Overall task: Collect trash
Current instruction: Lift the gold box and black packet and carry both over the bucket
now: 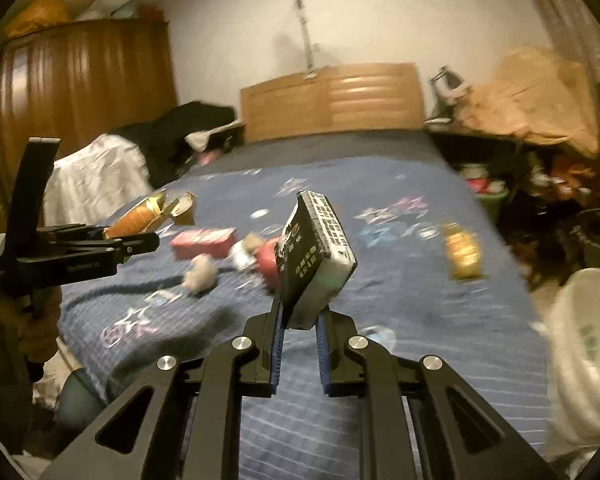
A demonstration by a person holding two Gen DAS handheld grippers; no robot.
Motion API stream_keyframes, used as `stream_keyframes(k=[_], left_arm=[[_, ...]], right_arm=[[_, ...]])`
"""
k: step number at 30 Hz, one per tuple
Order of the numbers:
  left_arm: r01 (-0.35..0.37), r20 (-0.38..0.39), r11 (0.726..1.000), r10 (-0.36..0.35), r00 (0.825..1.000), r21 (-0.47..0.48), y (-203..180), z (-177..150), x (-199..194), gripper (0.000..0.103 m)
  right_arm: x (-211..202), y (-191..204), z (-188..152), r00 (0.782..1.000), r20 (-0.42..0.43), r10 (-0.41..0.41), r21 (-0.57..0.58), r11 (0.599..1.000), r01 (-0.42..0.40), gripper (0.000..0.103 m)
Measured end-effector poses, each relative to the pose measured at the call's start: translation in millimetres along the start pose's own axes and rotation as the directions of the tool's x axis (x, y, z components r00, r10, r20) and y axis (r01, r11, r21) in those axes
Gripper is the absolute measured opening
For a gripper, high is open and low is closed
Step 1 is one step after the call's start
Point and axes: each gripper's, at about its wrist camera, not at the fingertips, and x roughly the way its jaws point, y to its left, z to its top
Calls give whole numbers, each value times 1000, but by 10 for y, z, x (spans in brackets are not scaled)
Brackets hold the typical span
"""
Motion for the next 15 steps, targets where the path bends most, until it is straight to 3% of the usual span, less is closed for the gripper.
stream_keyframes(k=[7, 15], left_arm=[[48, 104, 990, -62, 993, 131, -979, 476, -88, 47], [142, 139, 954, -183, 973, 265, -2121, 843, 13, 47]], right_arm=[[-648, -714, 165, 983, 59, -176, 54, 984, 173, 16], [-1364, -1714, 148, 927, 58, -370, 120, 925, 361, 16]])
